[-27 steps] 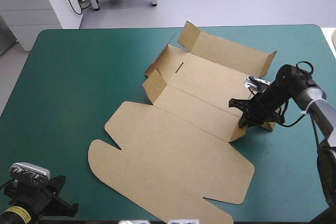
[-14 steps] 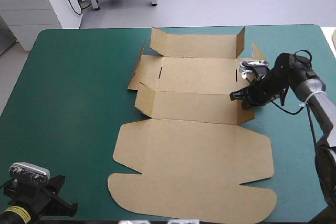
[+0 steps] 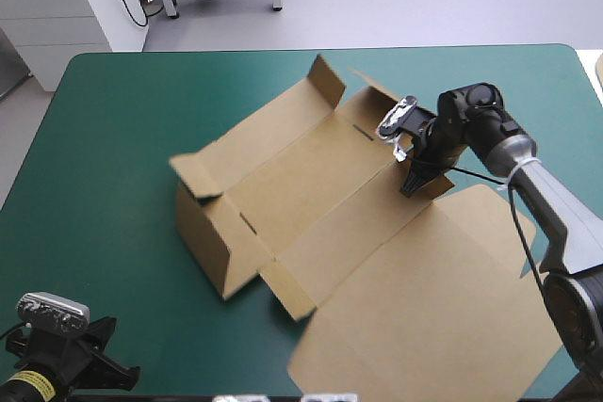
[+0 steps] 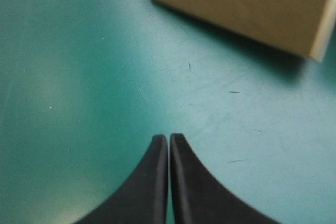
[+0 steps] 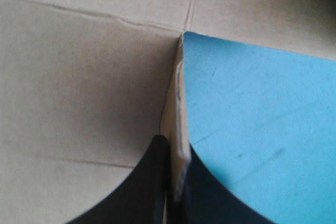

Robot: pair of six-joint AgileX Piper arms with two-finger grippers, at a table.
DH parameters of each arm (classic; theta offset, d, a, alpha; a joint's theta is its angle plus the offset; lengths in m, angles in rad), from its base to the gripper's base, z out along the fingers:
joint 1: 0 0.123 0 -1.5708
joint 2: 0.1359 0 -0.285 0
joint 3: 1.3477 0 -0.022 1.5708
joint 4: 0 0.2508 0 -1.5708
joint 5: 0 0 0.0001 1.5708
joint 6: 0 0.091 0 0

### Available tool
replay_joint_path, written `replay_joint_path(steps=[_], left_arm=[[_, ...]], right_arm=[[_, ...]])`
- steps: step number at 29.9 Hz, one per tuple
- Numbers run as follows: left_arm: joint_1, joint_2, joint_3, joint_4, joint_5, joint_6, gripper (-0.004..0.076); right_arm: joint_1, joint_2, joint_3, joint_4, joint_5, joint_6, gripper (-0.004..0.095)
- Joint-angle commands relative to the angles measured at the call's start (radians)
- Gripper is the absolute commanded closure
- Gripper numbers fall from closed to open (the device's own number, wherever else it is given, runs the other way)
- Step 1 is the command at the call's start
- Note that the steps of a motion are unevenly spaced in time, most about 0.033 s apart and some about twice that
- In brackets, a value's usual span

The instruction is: Fold the box

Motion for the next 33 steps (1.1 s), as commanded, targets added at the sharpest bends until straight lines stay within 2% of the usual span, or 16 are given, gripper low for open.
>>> replay_joint_path(steps=[1,5,14,21,24,29,33], left_arm=[[-0.005,0.016,-0.022,0.004,-0.034,-0.009,0.0731],[-0.005,0.016,-0.022,0.004,-0.016,-0.009,0.0731],[-0.005,0.016,-0.022,0.004,-0.016,-0.009,0.0731],[-0.005,0.016,-0.022,0.004,-0.016,-0.009,0.0731],[-0.005,0.016,-0.022,0.006,-0.016,-0.009,0.0731],[-0.005,0.016,-0.022,0.006,-0.016,-0.009,0.0731],[-0.005,0.016,-0.022,0.006,-0.016,-0.009,0.0731]], right_arm=[[0.062,-0.021,-0.051,-0.074,-0.074,-0.051,0.0927],[0.130,0.006,-0.105,-0.113,-0.143,-0.051,0.0928],[0.263,0.051,-0.211,-0.102,-0.234,-0.121,0.0928],[0.351,0.051,-0.211,-0.090,-0.266,-0.314,0.0929],[0.371,0.051,-0.211,-0.087,-0.278,-0.353,0.0929],[0.375,0.051,-0.211,0.041,-0.282,-0.408,0.0929],[0.375,0.051,-0.211,0.065,-0.310,-0.430,0.0929]])
